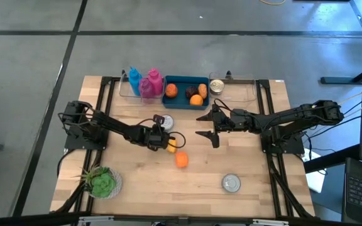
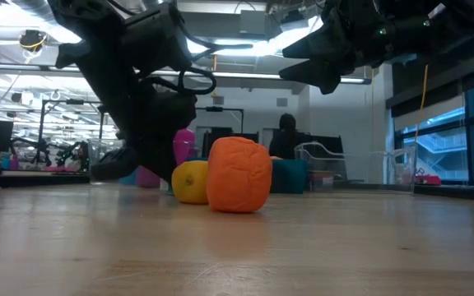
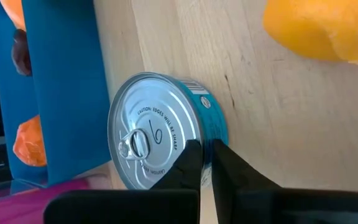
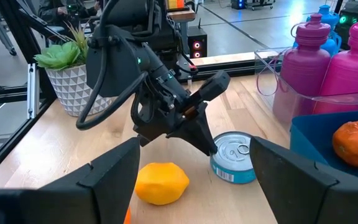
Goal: Pick & Place Food Item
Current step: Stack the yellow blue can on top of the blue pink can in the right transparent bin
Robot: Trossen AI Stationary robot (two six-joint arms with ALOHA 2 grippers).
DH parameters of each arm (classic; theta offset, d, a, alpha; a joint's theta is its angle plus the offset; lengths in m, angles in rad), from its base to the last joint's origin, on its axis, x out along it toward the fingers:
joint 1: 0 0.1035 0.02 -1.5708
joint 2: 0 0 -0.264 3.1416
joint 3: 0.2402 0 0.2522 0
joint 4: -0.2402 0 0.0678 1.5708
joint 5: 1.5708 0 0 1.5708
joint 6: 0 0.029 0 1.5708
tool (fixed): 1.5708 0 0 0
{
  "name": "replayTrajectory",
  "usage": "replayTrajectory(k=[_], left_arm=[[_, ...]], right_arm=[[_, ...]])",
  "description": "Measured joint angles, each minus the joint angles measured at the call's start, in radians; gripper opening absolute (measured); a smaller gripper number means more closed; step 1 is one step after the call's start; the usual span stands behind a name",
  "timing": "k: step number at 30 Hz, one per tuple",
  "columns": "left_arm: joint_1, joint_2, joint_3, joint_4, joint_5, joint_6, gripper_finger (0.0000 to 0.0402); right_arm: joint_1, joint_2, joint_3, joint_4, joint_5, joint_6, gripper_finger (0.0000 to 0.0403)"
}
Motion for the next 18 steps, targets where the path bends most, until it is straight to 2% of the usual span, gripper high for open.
replayTrajectory(k=[6,18], left_arm=[[-0.001,-0.026,0.0,0.001,-0.026,0.008,0.0002],[0.0,-0.194,-0.004,-0.01,0.002,0.01,0.0]], right_arm=[[0.0,0.0,0.0,0.0,0.0,0.0,0.0302],[0.0,0.0,0.0,0.0,0.0,0.0,0.0302]])
